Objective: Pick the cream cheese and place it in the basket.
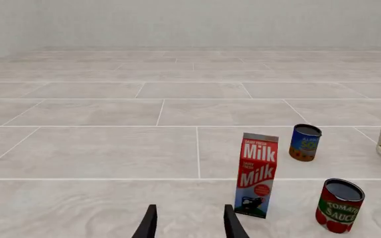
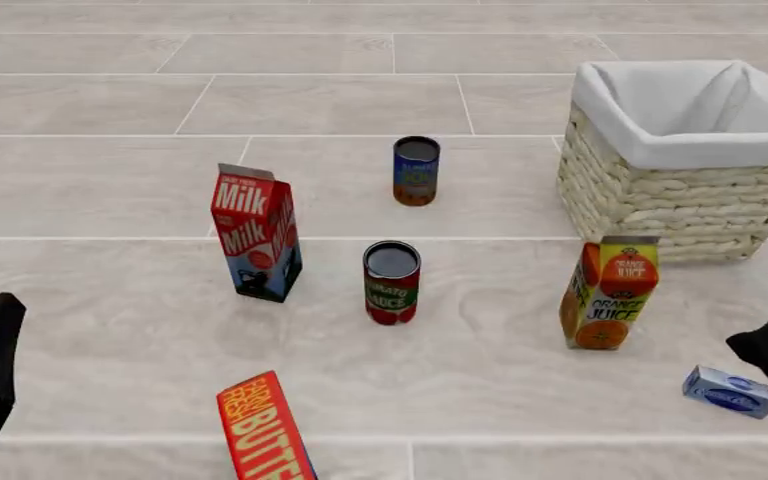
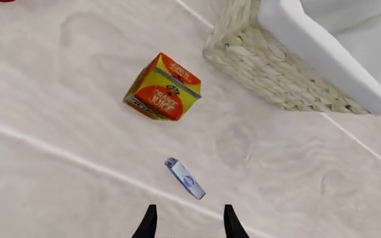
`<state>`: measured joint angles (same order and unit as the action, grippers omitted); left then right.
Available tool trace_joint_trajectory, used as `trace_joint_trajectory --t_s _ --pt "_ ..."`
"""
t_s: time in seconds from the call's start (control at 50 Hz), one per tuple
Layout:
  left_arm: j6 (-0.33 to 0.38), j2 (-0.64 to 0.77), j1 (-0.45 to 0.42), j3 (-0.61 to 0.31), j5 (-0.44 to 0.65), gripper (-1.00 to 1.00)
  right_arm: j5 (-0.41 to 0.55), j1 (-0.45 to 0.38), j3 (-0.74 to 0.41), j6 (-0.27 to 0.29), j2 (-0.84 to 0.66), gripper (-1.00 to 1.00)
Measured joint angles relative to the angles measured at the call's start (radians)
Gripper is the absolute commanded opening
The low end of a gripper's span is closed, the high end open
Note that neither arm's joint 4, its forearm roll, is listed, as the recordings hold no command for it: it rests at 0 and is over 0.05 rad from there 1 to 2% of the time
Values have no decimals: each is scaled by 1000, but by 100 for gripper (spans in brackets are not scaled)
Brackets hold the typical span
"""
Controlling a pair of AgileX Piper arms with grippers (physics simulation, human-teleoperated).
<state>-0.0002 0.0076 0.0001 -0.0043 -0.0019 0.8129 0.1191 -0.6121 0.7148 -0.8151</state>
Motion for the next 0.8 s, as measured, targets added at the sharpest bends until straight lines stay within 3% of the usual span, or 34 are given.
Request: trace_joint_trajectory --t_s 0.26,0.8 --pt "0 0 0 0 0 100 -33 60 29 181 -124 100" --pt "0 0 0 0 0 100 -151 148 30 398 -368 100"
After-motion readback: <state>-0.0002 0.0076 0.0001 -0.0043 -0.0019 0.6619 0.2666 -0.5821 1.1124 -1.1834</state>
